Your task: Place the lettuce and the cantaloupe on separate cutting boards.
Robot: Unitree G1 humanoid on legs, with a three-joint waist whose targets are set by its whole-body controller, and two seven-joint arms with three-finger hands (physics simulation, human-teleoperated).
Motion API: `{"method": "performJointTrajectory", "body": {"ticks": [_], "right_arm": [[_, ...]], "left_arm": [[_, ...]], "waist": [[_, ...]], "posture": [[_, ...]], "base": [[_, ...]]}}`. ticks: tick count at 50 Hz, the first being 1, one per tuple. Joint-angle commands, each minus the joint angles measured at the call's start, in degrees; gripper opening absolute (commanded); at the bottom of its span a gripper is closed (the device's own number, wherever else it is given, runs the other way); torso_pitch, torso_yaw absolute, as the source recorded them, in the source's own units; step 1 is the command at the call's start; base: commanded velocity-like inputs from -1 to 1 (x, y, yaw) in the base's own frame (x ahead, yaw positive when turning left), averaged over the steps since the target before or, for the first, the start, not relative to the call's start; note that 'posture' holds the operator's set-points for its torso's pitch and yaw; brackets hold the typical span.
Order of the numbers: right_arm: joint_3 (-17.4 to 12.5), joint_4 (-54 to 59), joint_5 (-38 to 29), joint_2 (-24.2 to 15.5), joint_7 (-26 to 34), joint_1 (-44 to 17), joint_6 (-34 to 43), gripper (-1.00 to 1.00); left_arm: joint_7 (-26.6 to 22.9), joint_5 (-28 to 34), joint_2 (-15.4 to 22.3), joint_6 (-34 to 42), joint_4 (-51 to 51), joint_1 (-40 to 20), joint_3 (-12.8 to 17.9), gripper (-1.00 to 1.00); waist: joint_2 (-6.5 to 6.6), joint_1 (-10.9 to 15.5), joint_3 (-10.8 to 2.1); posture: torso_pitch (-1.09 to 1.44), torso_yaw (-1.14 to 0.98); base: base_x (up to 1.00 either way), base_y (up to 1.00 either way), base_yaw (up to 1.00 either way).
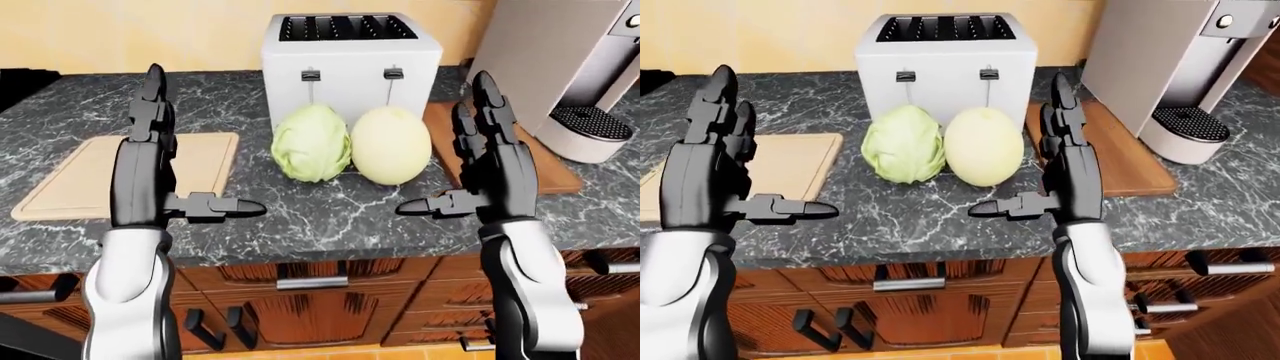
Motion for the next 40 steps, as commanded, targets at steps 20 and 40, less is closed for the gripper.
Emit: {"method": "performJointTrajectory", "body": {"ticks": [20, 40], "right_arm": [[-1.3, -5.4, -3.7, -2.4, -0.2, -3.7, 3.2, 1.0], [1.6, 4.6, -23.2, -7.8, 11.9, -18.9, 8.1, 1.0]], "left_arm": [[0.1, -0.5, 0.7, -1.5, -1.4, -1.5, 0.2, 1.0], [0.2, -0.6, 0.2, -2.6, -0.8, -0.6, 0.2, 1.0]], "waist": [[-0.91, 0.5, -2.07], [-0.91, 0.5, -1.62]], "posture": [[0.0, 0.0], [0.0, 0.0]], "base": [[0.0, 0.0, 0.0], [0.0, 0.0, 0.0]]}}
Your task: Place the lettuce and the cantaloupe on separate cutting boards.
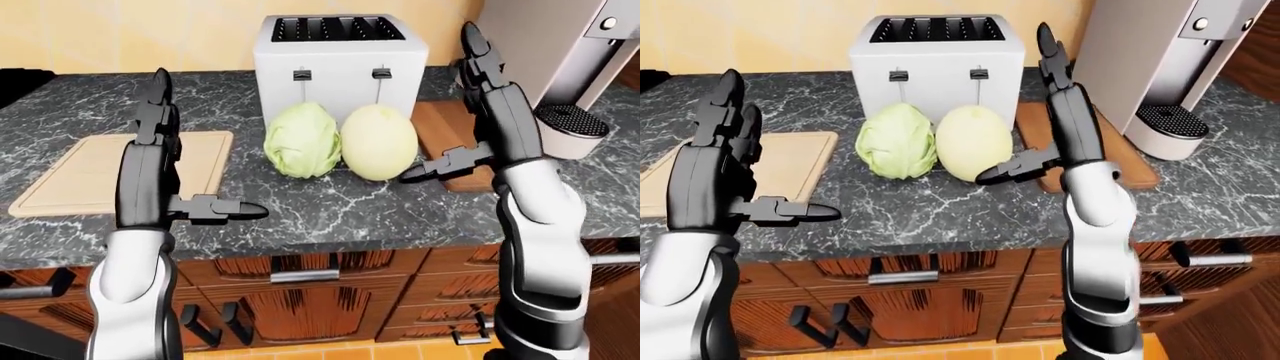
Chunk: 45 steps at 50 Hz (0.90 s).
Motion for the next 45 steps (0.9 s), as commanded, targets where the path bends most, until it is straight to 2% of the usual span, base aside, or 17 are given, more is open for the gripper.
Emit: {"method": "performJointTrajectory", "body": {"ticks": [1, 15, 31, 45], "right_arm": [[-0.5, -0.1, -2.0, -0.6, 0.5, -3.0, -2.0, 1.0], [1.6, 7.2, -8.8, 0.0, 4.9, -9.5, -4.5, 1.0], [2.0, 17.2, -9.5, 0.6, 4.2, -14.4, -9.4, 1.0], [4.0, 22.8, -16.4, 1.7, 7.3, -16.8, -12.6, 1.0]], "left_arm": [[0.4, 0.1, 0.3, -1.7, -1.5, -1.2, 0.3, 1.0], [0.4, -0.1, 0.8, -1.2, -1.4, -2.1, 0.4, 1.0], [0.7, 0.0, 0.3, -3.0, -0.1, -1.1, 0.1, 1.0], [0.6, 0.1, -0.1, -3.3, -0.2, -0.7, 0.1, 1.0]], "waist": [[0.09, 0.0, -1.12], [0.42, 0.0, -1.29], [0.62, 0.0, -1.73], [0.71, -0.1, -1.85]], "posture": [[0.0, 0.0], [0.0, 0.0], [0.0, 0.0], [0.0, 0.0]], "base": [[0.0, 0.0, 0.0], [0.0, 0.0, 0.0], [0.0, 0.0, 0.0], [0.0, 0.0, 0.0]]}}
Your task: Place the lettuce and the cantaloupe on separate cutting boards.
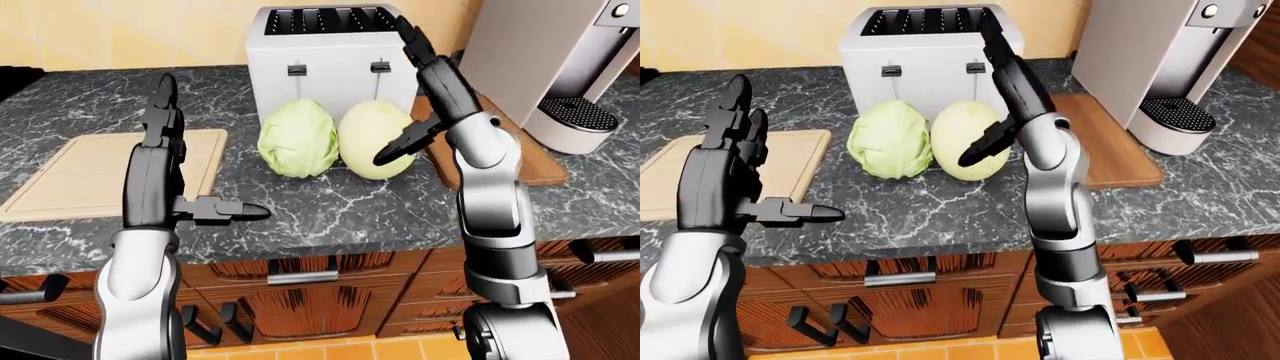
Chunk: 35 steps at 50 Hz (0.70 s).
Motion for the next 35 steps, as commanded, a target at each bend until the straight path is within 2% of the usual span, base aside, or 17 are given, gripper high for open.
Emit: {"method": "performJointTrajectory", "body": {"ticks": [1, 15, 35], "right_arm": [[-0.7, -1.3, -1.2, -0.4, -0.3, -1.8, -1.7, 1.0], [0.0, 0.1, -6.2, 0.5, 3.9, -2.0, -1.3, 1.0], [0.5, 5.6, -8.3, 0.7, 4.4, -2.0, -4.5, 1.0]], "left_arm": [[0.3, 0.1, 0.5, -1.5, -2.1, -1.2, 0.5, 1.0], [0.3, -0.3, 0.8, -1.5, -1.8, -1.4, 0.9, 1.0], [0.3, -0.4, 0.7, -2.6, -1.0, -0.7, 1.0, 1.0]], "waist": [[0.1, 0.0, -1.45], [0.17, -0.1, -1.2], [0.27, -0.1, -1.13]], "posture": [[0.0, 0.0], [0.0, 0.0], [0.0, 0.0]], "base": [[0.0, 0.0, 0.0], [0.0, 0.0, 0.0], [0.0, 0.0, 0.0]]}}
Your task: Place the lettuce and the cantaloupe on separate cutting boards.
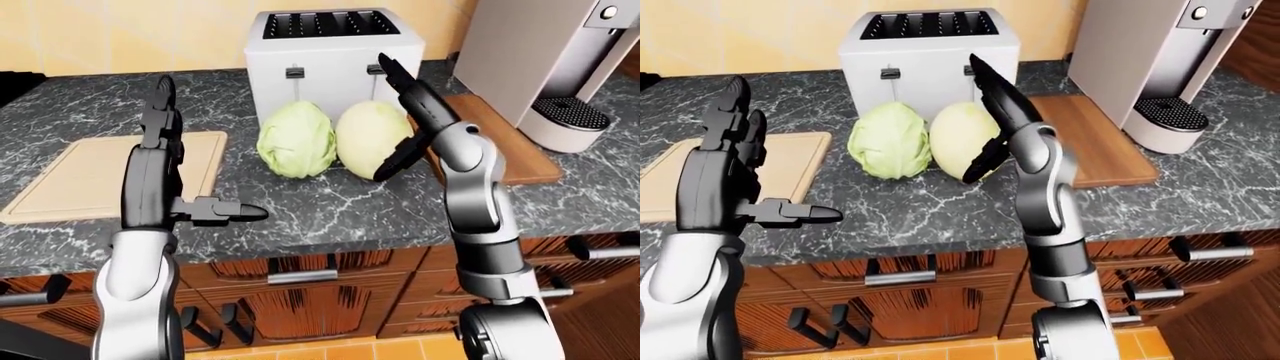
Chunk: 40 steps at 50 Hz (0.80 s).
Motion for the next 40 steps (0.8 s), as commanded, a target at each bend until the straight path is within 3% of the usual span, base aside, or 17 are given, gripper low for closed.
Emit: {"method": "performJointTrajectory", "body": {"ticks": [1, 34, 40], "right_arm": [[-0.3, -1.3, -0.8, -0.4, -0.6, -2.5, -1.7, 1.0], [-0.2, 4.0, -3.7, -0.5, 0.0, -3.6, -4.4, 1.0], [0.1, 4.3, -4.9, -0.4, 0.6, -3.1, -5.3, 0.6]], "left_arm": [[0.3, 0.1, 0.4, -1.7, -1.8, -1.2, 0.3, 1.0], [0.4, -0.2, 0.5, -1.8, -1.8, -1.1, 0.5, 1.0], [0.4, -0.2, 0.6, -1.3, -2.2, -1.3, 0.7, 1.0]], "waist": [[0.07, 0.0, -1.38], [0.1, 0.1, -1.69], [0.1, 0.0, -1.6]], "posture": [[0.0, 0.0], [0.0, 0.0], [0.0, 0.0]], "base": [[0.0, 0.0, 0.0], [0.0, 0.0, 0.0], [0.0, 0.0, 0.0]]}}
